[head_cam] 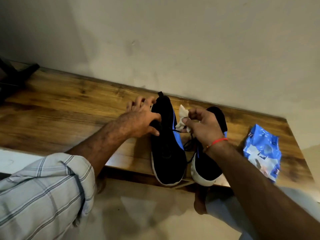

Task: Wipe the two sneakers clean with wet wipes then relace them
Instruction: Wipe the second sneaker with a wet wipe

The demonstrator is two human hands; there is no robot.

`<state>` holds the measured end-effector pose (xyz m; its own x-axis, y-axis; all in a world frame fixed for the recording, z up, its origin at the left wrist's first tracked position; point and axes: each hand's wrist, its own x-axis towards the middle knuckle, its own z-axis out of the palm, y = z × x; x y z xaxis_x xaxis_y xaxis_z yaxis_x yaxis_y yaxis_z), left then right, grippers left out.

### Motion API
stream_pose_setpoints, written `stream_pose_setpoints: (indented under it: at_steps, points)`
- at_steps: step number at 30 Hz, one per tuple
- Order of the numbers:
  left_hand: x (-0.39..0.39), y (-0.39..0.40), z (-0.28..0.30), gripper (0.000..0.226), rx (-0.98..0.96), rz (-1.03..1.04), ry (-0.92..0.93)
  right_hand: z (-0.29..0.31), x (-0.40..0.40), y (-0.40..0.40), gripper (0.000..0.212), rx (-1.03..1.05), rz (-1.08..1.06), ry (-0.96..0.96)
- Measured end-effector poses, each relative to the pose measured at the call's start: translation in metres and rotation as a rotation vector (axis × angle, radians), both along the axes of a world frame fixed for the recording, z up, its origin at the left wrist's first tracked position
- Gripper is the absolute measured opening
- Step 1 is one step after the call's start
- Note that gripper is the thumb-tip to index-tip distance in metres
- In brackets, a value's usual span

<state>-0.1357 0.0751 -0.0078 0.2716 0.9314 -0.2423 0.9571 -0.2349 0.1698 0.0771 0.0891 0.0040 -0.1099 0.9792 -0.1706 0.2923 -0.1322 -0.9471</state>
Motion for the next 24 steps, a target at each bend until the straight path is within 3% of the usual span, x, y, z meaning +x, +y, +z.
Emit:
stream_pose_setpoints:
  at_steps: [3, 6, 9, 12, 15, 18, 22, 24]
  points:
    - [-0.003, 0.005, 0.005, 0.041, 0.149, -0.051, 0.014, -0.001, 0.000, 0.020, 0.011, 0.060, -0.279, 0.174]
    - [-0.003, 0.005, 0.007, 0.044, 0.155, -0.033, 0.011, 0.000, 0.016, 0.041, 0.022, 0.148, -0.460, 0.220]
    - [0.005, 0.000, 0.005, 0.045, 0.077, -0.034, 0.083, 0.000, 0.019, 0.035, 0.014, 0.215, -0.319, -0.008]
    - [0.013, -0.013, 0.006, 0.041, 0.051, -0.050, 0.126, -0.011, 0.006, 0.014, 0.018, 0.326, -0.063, -0.404]
    - [0.014, -0.024, 0.011, 0.036, 0.009, -0.013, 0.132, -0.019, -0.007, -0.005, 0.017, 0.392, 0.128, -0.570]
    - [0.007, -0.027, 0.010, 0.033, -0.029, 0.085, 0.095, -0.024, -0.015, -0.015, 0.012, 0.405, 0.218, -0.637]
    - [0.006, -0.027, 0.004, 0.031, -0.164, 0.218, -0.219, -0.029, -0.030, -0.027, 0.012, 0.377, 0.233, -0.520]
    - [0.008, -0.029, 0.004, 0.018, -0.176, 0.204, -0.322, -0.030, -0.038, -0.033, 0.015, 0.440, 0.225, -0.462]
